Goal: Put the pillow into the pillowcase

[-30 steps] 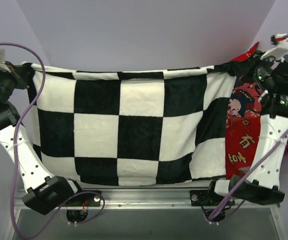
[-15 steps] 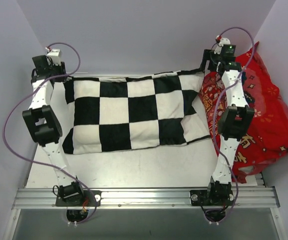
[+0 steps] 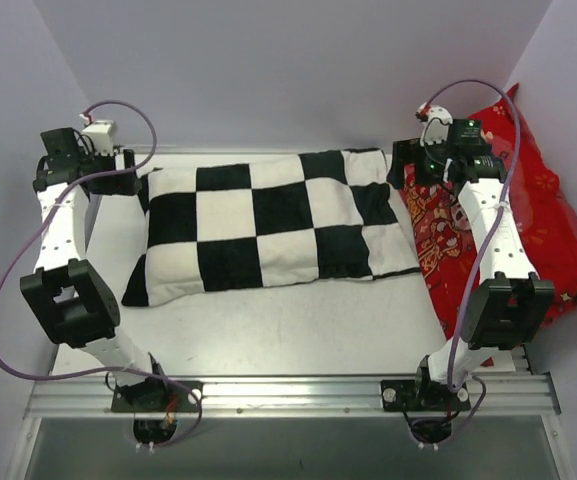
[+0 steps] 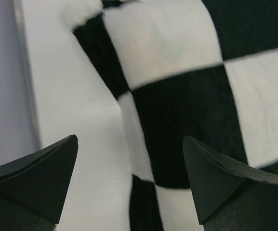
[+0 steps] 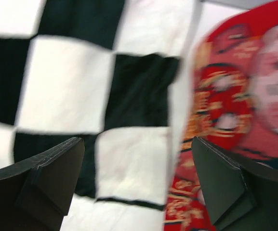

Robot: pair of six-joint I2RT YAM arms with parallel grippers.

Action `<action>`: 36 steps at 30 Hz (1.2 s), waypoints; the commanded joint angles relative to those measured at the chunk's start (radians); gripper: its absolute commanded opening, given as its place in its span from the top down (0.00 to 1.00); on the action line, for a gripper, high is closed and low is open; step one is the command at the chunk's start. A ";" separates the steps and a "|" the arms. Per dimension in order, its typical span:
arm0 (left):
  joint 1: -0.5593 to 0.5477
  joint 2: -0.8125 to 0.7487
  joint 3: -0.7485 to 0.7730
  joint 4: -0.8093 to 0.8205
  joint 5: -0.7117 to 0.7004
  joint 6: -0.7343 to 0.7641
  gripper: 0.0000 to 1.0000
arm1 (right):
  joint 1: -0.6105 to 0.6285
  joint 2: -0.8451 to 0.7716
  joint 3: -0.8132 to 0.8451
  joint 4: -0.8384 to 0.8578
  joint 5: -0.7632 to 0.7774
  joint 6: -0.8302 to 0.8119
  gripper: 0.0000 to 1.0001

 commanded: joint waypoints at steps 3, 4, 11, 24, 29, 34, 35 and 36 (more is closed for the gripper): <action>-0.044 -0.211 -0.375 -0.196 0.212 0.009 0.02 | 0.154 -0.040 -0.198 -0.153 -0.137 -0.051 0.00; -0.070 -0.233 -0.421 -0.202 0.201 0.009 0.03 | 0.172 -0.040 -0.214 -0.155 -0.132 -0.051 0.00; -0.126 -0.223 -0.621 -0.187 0.055 0.003 0.03 | 0.300 0.020 -0.344 -0.143 -0.088 -0.091 0.00; -0.123 0.152 -0.193 -0.067 0.004 -0.054 0.03 | 0.316 0.286 -0.030 -0.115 -0.008 -0.049 0.00; -0.123 -0.010 -0.219 -0.076 0.073 -0.027 0.03 | 0.278 0.220 0.009 -0.138 0.000 -0.037 0.00; -0.127 -0.096 -0.107 -0.122 0.133 -0.048 0.02 | 0.261 0.050 -0.033 -0.167 -0.088 0.027 0.00; -0.143 -0.098 -0.090 -0.136 0.171 -0.034 0.03 | 0.261 0.034 -0.042 -0.167 -0.095 0.036 0.00; -0.155 -0.102 -0.082 -0.148 0.188 -0.020 0.02 | 0.261 0.005 -0.062 -0.167 -0.098 0.046 0.00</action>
